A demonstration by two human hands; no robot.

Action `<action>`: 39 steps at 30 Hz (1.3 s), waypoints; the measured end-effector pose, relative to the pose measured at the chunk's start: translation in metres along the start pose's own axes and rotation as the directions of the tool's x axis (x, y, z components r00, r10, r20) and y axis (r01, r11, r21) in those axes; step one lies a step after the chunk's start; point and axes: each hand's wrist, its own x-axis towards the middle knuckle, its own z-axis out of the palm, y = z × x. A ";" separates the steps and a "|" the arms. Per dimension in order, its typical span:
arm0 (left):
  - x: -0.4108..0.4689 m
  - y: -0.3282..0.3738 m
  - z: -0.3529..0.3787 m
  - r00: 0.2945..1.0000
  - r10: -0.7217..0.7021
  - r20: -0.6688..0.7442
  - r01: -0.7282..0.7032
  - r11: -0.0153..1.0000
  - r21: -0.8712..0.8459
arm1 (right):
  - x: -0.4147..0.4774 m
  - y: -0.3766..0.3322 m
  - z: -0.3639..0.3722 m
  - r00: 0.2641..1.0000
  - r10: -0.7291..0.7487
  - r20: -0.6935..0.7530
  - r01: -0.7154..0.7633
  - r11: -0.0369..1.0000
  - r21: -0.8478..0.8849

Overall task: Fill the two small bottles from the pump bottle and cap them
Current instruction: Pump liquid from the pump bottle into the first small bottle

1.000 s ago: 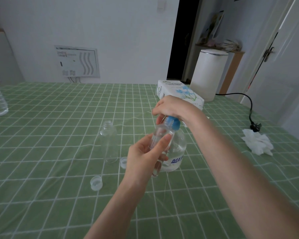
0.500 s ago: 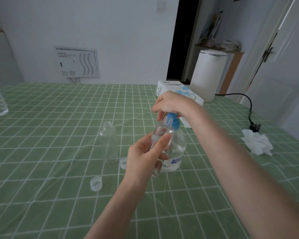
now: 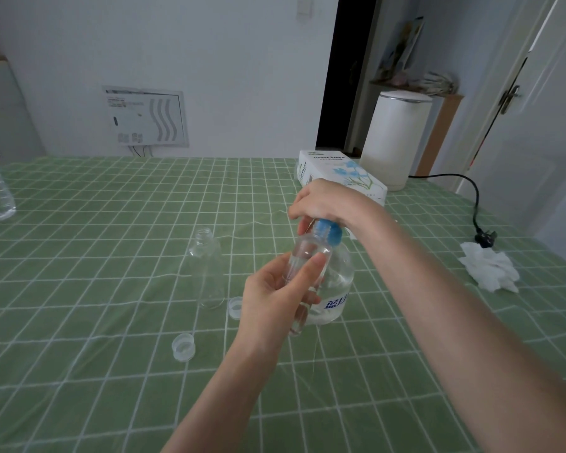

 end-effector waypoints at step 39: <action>0.001 0.003 0.002 1.000 0.002 -0.029 -0.002 1.000 0.002 | 0.001 -0.004 -0.009 1.000 -0.017 -0.009 0.016 0.999 -0.037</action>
